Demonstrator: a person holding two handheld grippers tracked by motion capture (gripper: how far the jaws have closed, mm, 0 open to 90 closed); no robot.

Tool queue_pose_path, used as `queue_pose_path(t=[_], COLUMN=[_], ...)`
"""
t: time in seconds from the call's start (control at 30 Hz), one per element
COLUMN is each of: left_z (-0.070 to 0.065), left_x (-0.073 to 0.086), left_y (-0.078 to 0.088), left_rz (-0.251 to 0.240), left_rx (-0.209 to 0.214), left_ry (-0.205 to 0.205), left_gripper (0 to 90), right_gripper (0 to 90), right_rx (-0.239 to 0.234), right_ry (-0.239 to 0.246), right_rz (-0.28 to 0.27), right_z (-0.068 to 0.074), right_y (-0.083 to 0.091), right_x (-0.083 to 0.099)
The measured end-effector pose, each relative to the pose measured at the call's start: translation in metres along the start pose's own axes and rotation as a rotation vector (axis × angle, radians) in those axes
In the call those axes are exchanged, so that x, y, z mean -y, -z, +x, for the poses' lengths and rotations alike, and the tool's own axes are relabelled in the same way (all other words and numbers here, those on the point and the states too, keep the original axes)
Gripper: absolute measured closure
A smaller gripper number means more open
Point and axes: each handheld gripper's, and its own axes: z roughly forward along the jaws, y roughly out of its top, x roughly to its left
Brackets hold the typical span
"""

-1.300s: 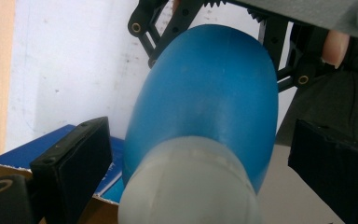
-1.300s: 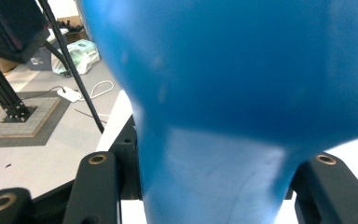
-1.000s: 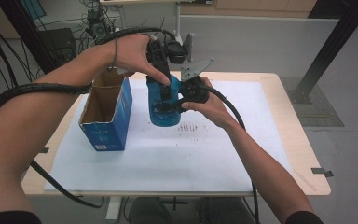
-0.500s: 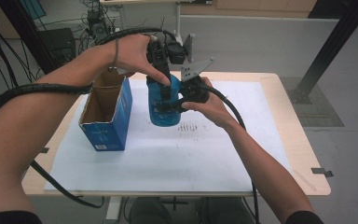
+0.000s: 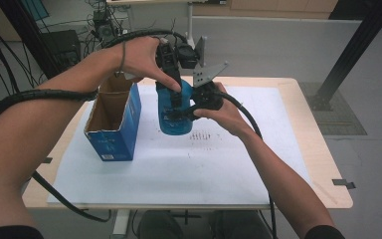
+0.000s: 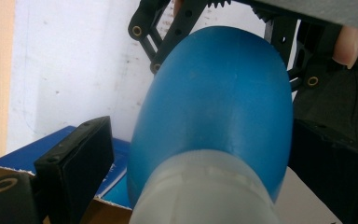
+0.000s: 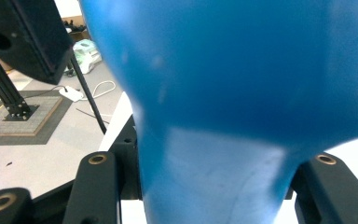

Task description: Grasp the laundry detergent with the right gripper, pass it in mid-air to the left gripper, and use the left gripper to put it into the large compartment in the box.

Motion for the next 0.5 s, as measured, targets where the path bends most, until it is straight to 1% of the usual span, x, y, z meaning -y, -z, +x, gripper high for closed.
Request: queue_pose_path(t=[0.13, 0.4, 0.5], left_z=[0.0005, 0.0003, -0.0002], left_x=[-0.0006, -0.0004, -0.0006], left_y=[-0.0002, -0.0012, -0.0009], left_rz=[0.01, 0.008, 0.008], left_rx=[0.0, -0.001, -0.009], left_ry=[-0.002, -0.005, -0.006], left_gripper=[8.7, 11.4, 16.8], right_gripper=[45.5, 45.5, 45.5], right_rx=[-0.001, -0.001, 0.0], right_ry=[0.007, 0.011, 0.012], right_rz=[0.005, 0.003, 0.003], right_z=[0.0003, 0.0001, 0.0001], right_y=[-0.0004, -0.0004, -0.0005], right_x=[0.0002, 0.0002, 0.0003])
